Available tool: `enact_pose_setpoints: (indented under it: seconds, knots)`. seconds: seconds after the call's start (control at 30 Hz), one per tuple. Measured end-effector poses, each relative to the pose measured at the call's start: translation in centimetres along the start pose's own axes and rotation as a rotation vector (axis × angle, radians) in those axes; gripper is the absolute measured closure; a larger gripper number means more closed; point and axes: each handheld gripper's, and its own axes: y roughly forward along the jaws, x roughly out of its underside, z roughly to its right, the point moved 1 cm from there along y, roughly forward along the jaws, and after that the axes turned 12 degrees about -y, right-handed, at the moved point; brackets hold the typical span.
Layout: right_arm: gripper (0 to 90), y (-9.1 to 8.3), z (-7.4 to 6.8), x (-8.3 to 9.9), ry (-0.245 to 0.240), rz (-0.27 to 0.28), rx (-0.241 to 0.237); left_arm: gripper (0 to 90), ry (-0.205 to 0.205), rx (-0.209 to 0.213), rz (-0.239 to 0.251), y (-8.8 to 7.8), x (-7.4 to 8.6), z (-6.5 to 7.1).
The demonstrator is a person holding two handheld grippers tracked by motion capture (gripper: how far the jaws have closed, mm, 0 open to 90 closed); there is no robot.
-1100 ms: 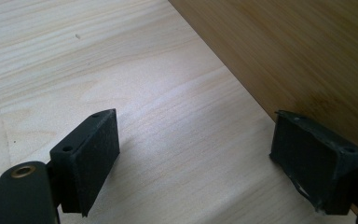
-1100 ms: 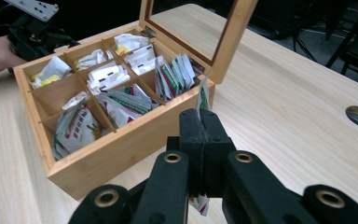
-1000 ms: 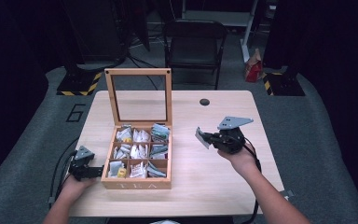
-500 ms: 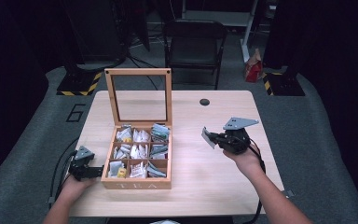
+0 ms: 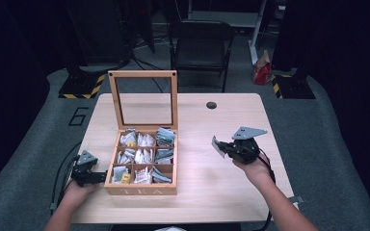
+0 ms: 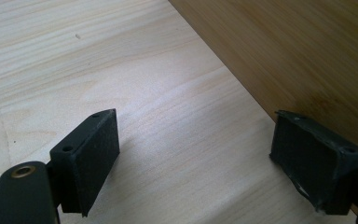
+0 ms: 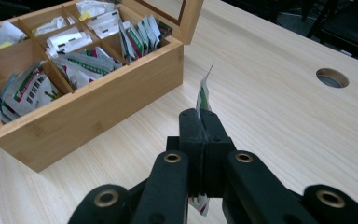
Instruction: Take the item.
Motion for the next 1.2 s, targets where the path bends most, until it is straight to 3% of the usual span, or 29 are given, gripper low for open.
enact_pose_setpoints:
  seconds: [1.2]
  knots:
    - [89.3,2.9,-1.8,5.1,0.027,-0.08,0.016,14.9,0.0,0.0,0.0,0.0,0.0,0.0]
